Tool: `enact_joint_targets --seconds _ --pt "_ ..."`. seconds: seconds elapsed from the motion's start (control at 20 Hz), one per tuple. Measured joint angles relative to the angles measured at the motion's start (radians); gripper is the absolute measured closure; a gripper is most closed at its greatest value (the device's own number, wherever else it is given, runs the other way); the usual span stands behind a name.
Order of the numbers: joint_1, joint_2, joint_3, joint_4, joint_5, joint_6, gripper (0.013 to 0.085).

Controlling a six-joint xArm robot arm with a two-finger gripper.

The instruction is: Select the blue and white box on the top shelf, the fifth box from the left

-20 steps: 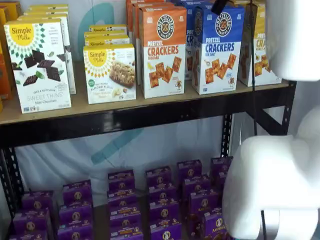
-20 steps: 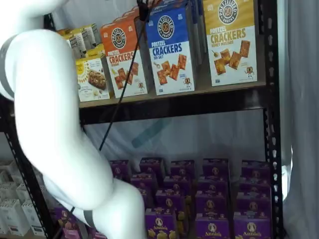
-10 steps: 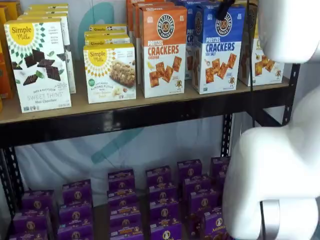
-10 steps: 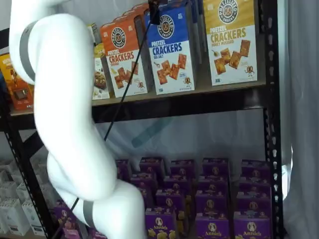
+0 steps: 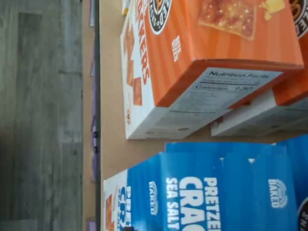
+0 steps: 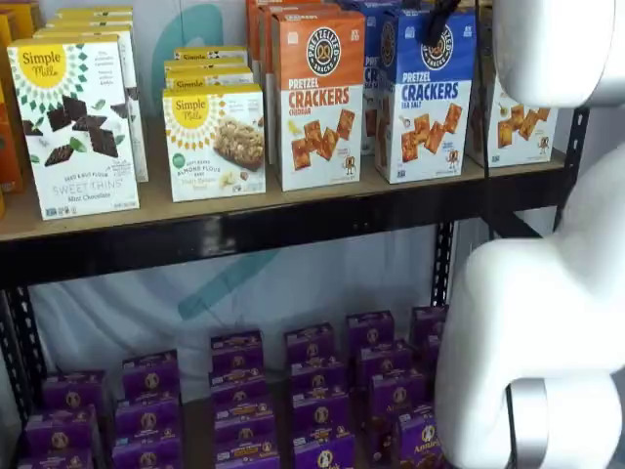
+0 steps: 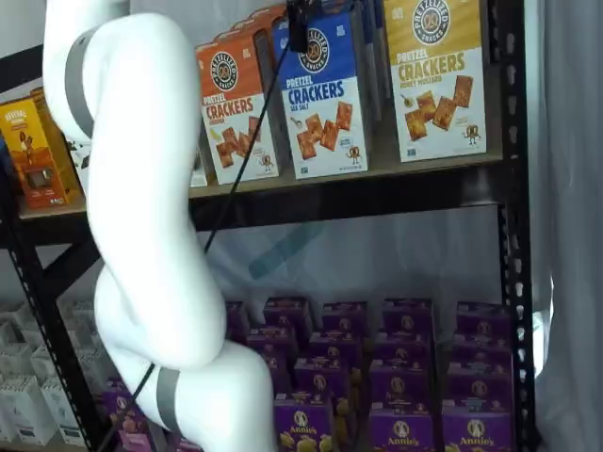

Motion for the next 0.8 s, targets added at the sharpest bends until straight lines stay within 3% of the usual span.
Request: enact_joint_targets --seconds 0.4,0.8 --pt "0.024 0.052 -0.069 -0.042 0.098 0.016 0.0130" --pt "0.040 0.040 -0.056 -0.076 0.111 0.020 0.0130"
